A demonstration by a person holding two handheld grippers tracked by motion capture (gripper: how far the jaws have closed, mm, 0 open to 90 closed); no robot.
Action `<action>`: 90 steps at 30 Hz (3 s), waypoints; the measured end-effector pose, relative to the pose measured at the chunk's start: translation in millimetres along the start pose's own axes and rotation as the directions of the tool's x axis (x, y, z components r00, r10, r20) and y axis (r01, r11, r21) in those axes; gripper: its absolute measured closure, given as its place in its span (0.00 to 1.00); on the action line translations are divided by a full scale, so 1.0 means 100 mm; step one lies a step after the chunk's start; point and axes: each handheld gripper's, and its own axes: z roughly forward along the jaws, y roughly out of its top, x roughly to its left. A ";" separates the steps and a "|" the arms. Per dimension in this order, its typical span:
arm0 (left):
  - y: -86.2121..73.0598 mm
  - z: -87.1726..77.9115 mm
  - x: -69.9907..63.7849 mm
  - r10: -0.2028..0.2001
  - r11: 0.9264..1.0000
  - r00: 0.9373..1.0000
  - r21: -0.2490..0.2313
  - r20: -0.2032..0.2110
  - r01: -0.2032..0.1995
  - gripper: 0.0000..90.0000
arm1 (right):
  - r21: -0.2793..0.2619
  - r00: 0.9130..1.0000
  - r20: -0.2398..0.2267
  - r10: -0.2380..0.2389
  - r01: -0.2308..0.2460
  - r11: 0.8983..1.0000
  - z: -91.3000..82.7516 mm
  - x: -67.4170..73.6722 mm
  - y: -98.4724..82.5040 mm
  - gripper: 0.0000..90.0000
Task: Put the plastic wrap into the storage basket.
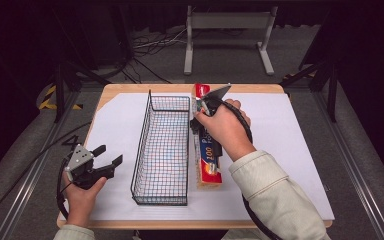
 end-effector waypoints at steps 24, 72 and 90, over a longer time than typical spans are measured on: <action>-0.02 -0.06 -0.02 0.005 1.000 1.000 0.002 -0.014 -0.005 0.30 | -0.002 0.999 -0.016 -0.045 0.045 0.999 0.09 0.55 0.01 0.43; 0.02 -0.01 -0.04 0.013 1.000 1.000 -0.011 0.004 -0.013 0.30 | -0.016 0.994 0.074 0.080 -0.079 0.997 0.59 0.78 0.00 0.43; 0.02 -0.02 -0.03 0.009 1.000 1.000 -0.015 0.007 -0.009 0.30 | 0.019 0.990 0.129 0.050 -0.053 0.998 0.77 0.94 -0.05 0.43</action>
